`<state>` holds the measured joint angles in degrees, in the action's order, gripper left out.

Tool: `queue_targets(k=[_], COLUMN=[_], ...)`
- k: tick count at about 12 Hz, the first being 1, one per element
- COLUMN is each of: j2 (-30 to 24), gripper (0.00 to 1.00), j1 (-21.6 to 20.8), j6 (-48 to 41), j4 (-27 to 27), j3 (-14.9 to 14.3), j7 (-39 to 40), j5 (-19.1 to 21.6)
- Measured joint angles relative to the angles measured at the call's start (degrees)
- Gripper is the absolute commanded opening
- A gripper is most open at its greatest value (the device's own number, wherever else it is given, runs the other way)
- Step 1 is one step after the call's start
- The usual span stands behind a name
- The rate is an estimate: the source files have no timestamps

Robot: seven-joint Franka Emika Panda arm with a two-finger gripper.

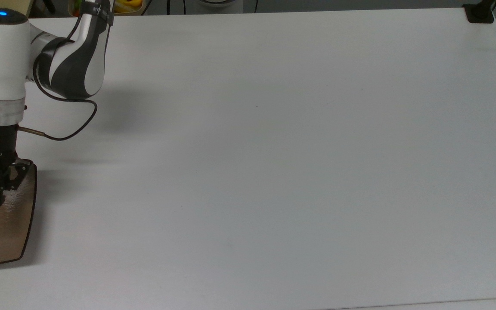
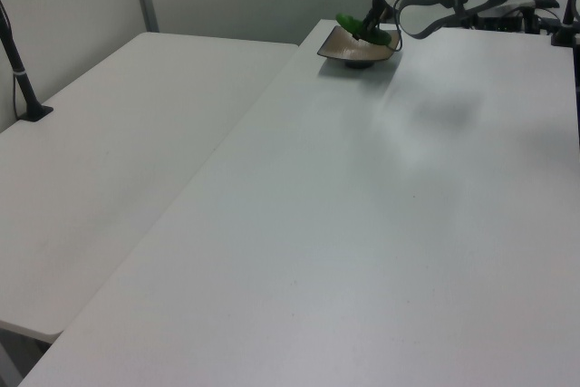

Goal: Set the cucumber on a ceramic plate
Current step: 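Lower the cucumber onto the plate and open the gripper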

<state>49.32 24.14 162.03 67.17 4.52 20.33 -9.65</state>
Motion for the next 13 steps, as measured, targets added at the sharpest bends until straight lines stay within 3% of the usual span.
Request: queue_targets(k=[4,5,6,9,10,12,13], j2=[3.26,3.70,3.89,4.01,4.08,4.18,4.18], gripper=[0.16,0.25,0.44,0.67,0.81,0.84,0.90], j1=[0.26,0.27,0.28,0.30,0.31,0.32,0.35], j6=[3.70,3.92,3.95,3.95,3.95,3.95,3.95], j4=[-0.49,-0.65,-0.90,-1.16,-1.16,-1.16,-1.16], j3=[0.00,0.00,0.00,0.00,0.00,0.00,-0.01], j7=[1.02,1.11,1.27,1.61,1.66,1.69,1.77], j5=[0.00,0.00,0.00,0.00,0.00,0.00,0.00])
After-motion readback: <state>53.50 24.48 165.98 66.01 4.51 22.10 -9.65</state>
